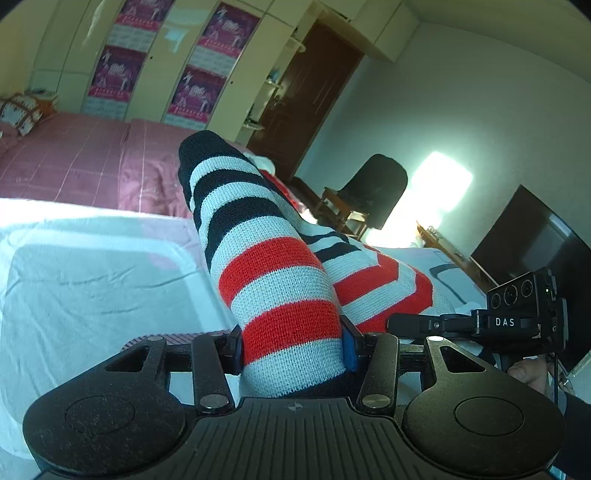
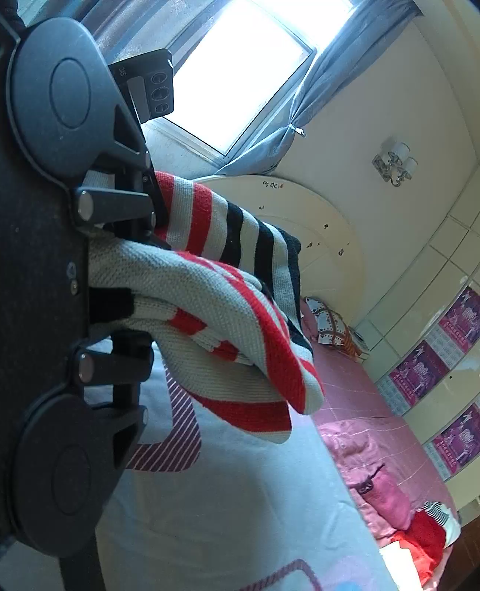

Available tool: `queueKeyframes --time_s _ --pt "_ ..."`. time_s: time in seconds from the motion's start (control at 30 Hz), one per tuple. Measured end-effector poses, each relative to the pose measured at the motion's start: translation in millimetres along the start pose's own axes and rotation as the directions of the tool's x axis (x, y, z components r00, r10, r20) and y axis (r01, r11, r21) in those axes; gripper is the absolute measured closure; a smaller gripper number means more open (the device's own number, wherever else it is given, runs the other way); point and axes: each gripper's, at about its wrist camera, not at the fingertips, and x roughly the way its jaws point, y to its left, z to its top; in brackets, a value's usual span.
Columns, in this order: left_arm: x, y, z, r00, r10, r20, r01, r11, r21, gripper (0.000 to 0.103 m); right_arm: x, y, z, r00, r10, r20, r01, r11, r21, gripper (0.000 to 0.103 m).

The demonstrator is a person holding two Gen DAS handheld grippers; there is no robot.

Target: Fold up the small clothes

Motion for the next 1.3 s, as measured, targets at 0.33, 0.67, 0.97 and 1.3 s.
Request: queueKeyframes --time_s 0.33,0.67,0.97,1.3 --pt "-54 -4 15 0.998 -0.016 0.057 0.014 1.000 0.023 0.056 -7 53 4 1.000 0.005 0.014 -0.004 0.998 -0.064 0.067" --pt "-138 65 12 0.994 -0.006 0.107 0.007 1.000 -0.007 0.056 58 131 -16 1.000 0.009 -0.022 -0.012 0.993 -0.121 0.067" --pt "-224 177 -41 0.990 0.088 0.111 -0.068 0.983 -0.169 0.056 186 183 -59 0.983 0.062 -0.173 -0.084 0.989 -0.121 0.067" --pt "-245 291 -151 0.981 0.180 0.068 -0.125 0.866 -0.484 0.053 325 183 -141 0.925 -0.004 -0.381 -0.013 0.999 -0.041 0.058"
